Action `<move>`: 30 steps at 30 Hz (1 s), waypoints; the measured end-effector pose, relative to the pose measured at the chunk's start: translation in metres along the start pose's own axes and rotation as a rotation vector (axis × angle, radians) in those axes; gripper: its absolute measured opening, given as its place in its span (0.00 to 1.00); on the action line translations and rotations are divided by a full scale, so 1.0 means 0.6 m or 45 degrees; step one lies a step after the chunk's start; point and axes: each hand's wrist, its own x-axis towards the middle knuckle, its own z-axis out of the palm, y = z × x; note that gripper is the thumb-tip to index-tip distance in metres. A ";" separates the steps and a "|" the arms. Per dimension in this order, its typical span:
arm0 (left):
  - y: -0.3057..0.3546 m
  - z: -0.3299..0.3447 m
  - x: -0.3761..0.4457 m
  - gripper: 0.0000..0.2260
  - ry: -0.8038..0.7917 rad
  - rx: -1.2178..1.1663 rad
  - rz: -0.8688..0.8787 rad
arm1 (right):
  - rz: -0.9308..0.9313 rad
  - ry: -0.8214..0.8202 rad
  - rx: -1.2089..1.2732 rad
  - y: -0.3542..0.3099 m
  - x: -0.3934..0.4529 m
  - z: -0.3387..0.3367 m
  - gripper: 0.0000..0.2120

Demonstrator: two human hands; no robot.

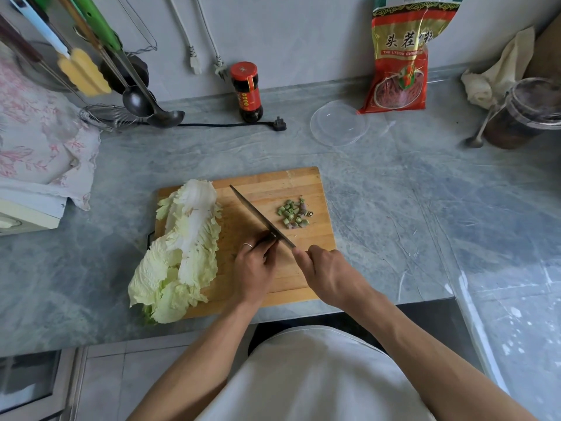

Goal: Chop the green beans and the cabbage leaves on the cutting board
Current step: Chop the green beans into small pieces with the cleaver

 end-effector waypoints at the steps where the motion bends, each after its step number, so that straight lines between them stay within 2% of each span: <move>1: -0.002 0.001 0.000 0.09 0.002 -0.004 0.004 | 0.002 0.004 0.000 -0.001 0.000 0.003 0.25; 11: 0.006 0.000 -0.003 0.10 -0.021 -0.012 -0.069 | 0.052 -0.037 0.017 -0.027 0.021 0.006 0.25; 15: 0.004 -0.005 -0.005 0.09 0.003 0.090 0.030 | 0.182 -0.115 0.074 -0.028 0.032 -0.011 0.27; 18: -0.004 -0.004 -0.017 0.11 -0.021 0.074 0.081 | 0.257 -0.108 0.247 -0.017 0.029 -0.024 0.27; 24: 0.003 -0.007 -0.014 0.09 0.015 -0.013 0.072 | 0.085 -0.025 0.122 -0.004 0.010 -0.021 0.30; 26: 0.012 -0.005 -0.008 0.08 0.040 -0.024 0.035 | -0.013 -0.021 0.060 -0.003 0.001 -0.020 0.28; 30: 0.029 -0.007 0.004 0.05 0.035 -0.014 -0.009 | -0.019 0.027 0.032 0.000 -0.004 -0.018 0.26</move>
